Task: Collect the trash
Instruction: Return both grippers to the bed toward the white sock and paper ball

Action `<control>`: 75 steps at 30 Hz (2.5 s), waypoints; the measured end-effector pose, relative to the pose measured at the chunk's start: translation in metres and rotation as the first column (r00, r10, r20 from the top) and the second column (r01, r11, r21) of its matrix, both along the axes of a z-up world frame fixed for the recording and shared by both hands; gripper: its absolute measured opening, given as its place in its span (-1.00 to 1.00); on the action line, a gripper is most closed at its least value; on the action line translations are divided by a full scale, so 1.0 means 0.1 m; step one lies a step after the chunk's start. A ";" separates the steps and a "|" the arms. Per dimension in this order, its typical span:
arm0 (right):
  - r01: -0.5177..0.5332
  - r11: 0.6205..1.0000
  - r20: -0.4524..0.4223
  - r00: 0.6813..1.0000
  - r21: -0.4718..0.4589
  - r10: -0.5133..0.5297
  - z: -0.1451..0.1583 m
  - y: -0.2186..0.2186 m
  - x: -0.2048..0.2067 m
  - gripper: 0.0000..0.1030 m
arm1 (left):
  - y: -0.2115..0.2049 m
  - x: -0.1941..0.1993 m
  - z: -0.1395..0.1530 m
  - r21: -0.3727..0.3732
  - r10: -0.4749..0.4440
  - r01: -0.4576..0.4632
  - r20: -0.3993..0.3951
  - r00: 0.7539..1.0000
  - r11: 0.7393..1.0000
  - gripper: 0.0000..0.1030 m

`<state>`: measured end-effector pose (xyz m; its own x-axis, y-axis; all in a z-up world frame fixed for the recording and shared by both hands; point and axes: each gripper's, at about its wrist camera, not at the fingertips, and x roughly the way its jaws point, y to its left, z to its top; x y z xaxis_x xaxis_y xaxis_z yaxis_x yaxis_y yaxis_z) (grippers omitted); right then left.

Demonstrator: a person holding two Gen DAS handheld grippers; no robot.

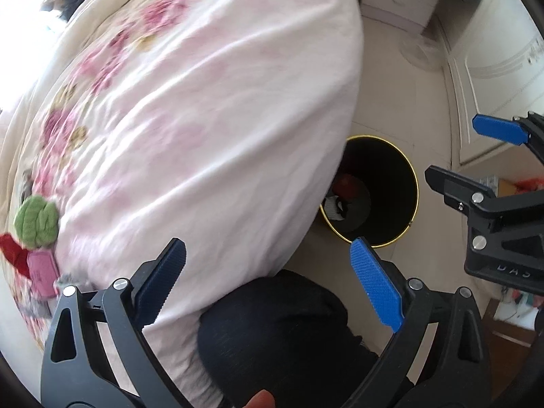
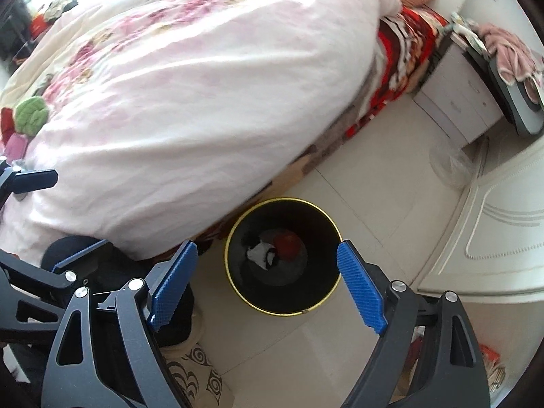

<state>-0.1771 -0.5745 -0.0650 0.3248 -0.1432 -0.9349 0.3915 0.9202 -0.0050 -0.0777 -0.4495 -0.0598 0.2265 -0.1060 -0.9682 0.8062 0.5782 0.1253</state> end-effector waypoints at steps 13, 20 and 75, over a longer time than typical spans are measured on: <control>-0.162 0.986 0.034 0.986 -0.026 0.163 0.27 0.68 0.57 0.59 | 0.77 0.31 0.25 -0.022 0.202 -0.202 0.018 0.979 0.979 0.85; -0.251 0.968 0.045 0.967 -0.024 0.252 0.33 1.08 0.84 0.63 | 1.21 0.47 0.28 -0.024 0.305 -0.304 0.027 0.952 0.952 0.85; -0.673 0.736 0.023 0.737 -0.076 0.676 0.48 3.79 2.01 0.66 | 3.91 0.95 0.41 -0.089 0.693 -0.689 0.018 0.721 0.719 0.85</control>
<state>0.0239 -0.1952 -0.0173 0.3993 0.0761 -0.9137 -0.3301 0.9417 -0.0659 0.0175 -0.0589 -0.0183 0.3089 0.0305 -0.9506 0.1733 0.9809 0.0878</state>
